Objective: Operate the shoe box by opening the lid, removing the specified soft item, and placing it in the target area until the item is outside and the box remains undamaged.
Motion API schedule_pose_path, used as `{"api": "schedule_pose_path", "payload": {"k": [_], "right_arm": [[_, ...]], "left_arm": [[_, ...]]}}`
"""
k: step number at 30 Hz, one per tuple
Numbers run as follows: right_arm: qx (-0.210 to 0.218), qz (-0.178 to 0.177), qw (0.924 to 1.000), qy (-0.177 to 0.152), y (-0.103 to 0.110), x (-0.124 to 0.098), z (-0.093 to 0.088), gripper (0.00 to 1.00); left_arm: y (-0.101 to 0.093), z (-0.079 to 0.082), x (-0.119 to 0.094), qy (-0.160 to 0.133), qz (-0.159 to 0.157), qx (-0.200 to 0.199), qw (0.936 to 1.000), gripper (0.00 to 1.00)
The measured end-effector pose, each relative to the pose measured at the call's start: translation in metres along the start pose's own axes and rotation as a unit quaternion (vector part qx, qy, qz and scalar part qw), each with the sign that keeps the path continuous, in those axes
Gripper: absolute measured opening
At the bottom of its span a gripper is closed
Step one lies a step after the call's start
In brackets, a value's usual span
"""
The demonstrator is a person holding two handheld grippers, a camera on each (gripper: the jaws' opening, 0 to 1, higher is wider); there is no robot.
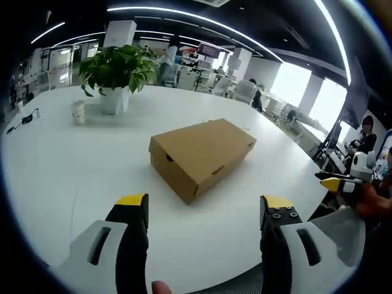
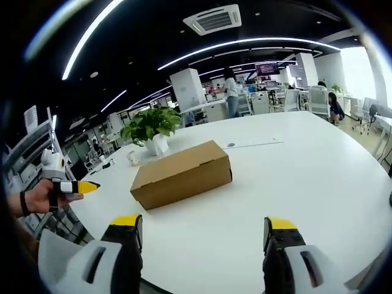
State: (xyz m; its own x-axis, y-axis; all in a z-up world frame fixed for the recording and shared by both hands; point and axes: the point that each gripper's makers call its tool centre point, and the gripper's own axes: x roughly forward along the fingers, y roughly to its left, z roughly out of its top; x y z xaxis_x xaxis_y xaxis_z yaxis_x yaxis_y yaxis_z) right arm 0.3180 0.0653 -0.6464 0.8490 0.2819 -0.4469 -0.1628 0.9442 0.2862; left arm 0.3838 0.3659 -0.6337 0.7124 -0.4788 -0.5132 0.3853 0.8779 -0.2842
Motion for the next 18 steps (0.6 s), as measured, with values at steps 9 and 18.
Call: {"api": "schedule_pose_path", "payload": {"k": [9,18], "right_arm": [[0.0,-0.001,1.0,0.001,-0.0004,-0.0013,-0.0011,0.8],[0.0,-0.001,1.0,0.001,0.0001,-0.0013,-0.0013,0.8]], "left_arm": [[0.001,-0.0017,-0.001,0.0,0.001,-0.002,1.0,0.74],[0.002,-0.0005,-0.0008,-0.001,0.001,-0.002,1.0,0.74]]}}
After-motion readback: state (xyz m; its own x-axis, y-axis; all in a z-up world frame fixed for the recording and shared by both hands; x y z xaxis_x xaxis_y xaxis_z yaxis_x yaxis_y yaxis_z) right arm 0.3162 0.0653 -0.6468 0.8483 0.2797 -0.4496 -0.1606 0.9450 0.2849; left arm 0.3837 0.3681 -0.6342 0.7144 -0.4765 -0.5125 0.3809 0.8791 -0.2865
